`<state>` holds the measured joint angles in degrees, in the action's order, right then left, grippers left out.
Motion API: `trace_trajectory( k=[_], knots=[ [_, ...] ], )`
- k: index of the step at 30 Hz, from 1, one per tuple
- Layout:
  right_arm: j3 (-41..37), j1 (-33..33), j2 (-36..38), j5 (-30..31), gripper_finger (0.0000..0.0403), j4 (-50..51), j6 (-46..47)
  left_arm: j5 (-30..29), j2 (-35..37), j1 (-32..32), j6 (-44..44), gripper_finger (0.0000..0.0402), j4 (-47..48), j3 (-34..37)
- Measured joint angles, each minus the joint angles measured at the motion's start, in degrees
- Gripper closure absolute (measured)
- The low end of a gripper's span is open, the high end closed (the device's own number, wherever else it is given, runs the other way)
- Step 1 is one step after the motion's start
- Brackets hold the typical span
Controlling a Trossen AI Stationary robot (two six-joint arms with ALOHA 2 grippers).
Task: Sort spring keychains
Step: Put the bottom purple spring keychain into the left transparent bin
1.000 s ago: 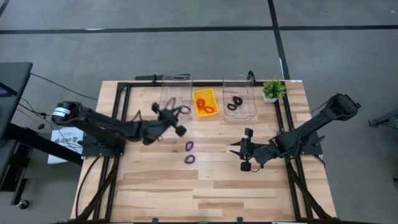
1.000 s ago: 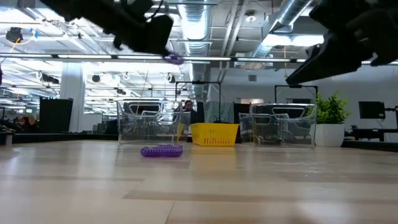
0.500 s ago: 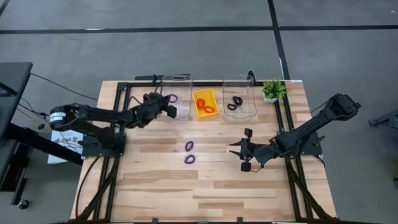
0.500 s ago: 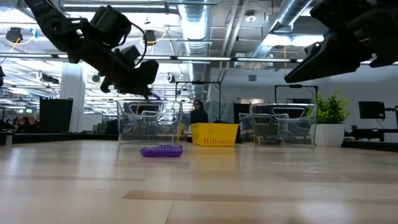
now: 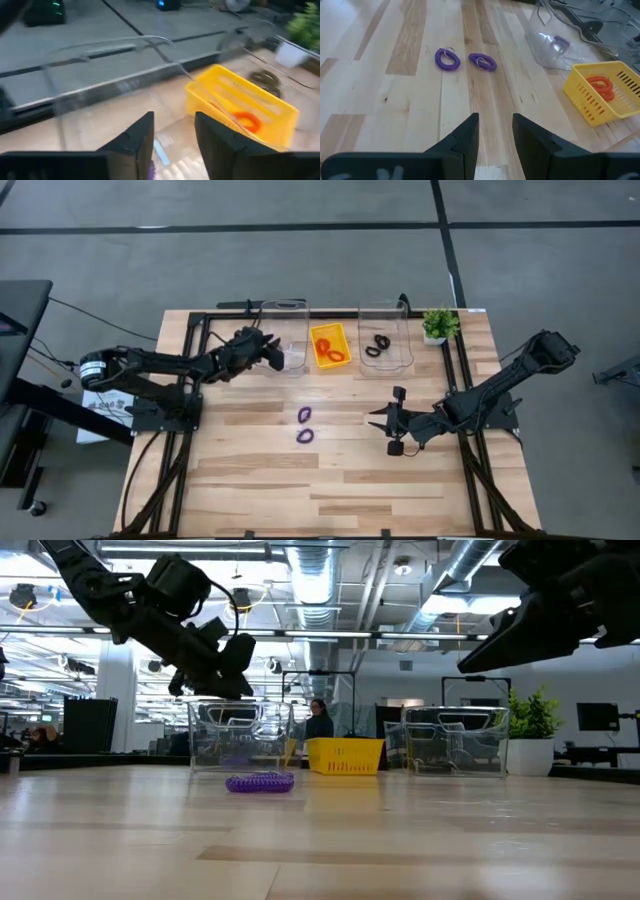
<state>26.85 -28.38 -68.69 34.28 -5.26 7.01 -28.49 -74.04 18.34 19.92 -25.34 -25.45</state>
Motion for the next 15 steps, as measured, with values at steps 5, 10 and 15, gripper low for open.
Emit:
trace_trajectory(
  k=[5, 10, 15],
  knots=[
    [0.0, 0.0, 0.0, 0.0, 0.0294, 0.0, 0.0, 7.6, 0.0, -4.2, -5.4, 0.0244, -3.2, 0.0],
    [0.0, 0.0, 0.0, 0.0, 0.0294, 0.0, 0.0, 10.3, 0.0, -14.1, -11.9, 0.0247, -5.2, -0.1],
    [0.0, 0.0, 0.0, 0.0, 0.0294, -0.1, 0.0, 10.3, -0.5, -25.1, -13.8, 0.0257, -5.3, -0.1]
  ],
)
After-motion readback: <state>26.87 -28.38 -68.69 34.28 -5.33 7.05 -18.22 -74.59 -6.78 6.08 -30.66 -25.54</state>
